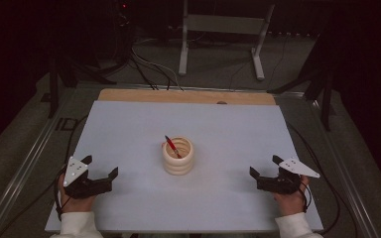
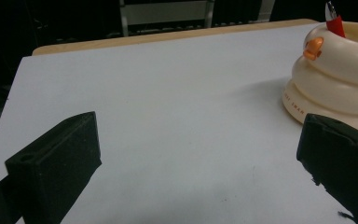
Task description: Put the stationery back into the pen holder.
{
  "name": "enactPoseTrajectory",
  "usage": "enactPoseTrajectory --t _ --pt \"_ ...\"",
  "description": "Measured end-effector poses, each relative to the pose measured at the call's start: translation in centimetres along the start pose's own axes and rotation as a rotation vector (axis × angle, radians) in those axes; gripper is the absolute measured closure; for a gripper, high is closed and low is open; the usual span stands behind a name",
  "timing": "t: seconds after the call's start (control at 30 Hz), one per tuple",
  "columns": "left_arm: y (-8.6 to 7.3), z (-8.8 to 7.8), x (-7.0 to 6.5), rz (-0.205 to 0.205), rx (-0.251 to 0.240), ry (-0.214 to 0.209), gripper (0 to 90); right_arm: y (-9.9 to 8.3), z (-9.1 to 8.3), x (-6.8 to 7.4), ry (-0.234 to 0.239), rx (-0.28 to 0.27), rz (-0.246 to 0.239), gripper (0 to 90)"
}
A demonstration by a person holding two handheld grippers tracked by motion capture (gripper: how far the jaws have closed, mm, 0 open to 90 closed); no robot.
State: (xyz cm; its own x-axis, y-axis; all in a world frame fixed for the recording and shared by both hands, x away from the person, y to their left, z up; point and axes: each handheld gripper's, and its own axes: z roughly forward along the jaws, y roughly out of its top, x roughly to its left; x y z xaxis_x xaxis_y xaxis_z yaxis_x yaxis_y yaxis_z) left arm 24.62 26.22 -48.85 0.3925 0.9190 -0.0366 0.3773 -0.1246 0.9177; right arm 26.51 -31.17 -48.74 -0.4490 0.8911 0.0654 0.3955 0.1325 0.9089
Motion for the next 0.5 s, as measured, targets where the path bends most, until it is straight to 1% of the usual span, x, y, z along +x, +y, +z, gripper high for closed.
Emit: enactPoseTrajectory --t 0.1,0.17,0.33,0.43,0.5 --pt "-0.1 -0.1 0.0 -0.005 -0.009 -0.001 0.1 -0.8 -0.7 -0.2 -0.011 -0.022 0.01 0.0" --pt "-0.1 -0.1 0.0 -0.006 -0.016 -0.002 0.1 -1.1 -1.1 -0.3 -0.014 -0.024 0.014 0.0" --pt "-0.2 -0.1 -0.1 0.0 -0.017 0.001 0.2 -1.5 -1.8 -0.2 -0.016 -0.038 0.022 0.0" --pt "-0.2 -0.1 -0.1 -0.003 -0.013 0.007 0.2 -1.6 -1.9 -0.3 -0.02 -0.039 0.021 0.0" --pt "-0.3 -0.1 -0.1 -0.004 -0.013 0.009 0.2 -1.7 -1.7 -0.6 -0.034 -0.022 0.028 0.0"
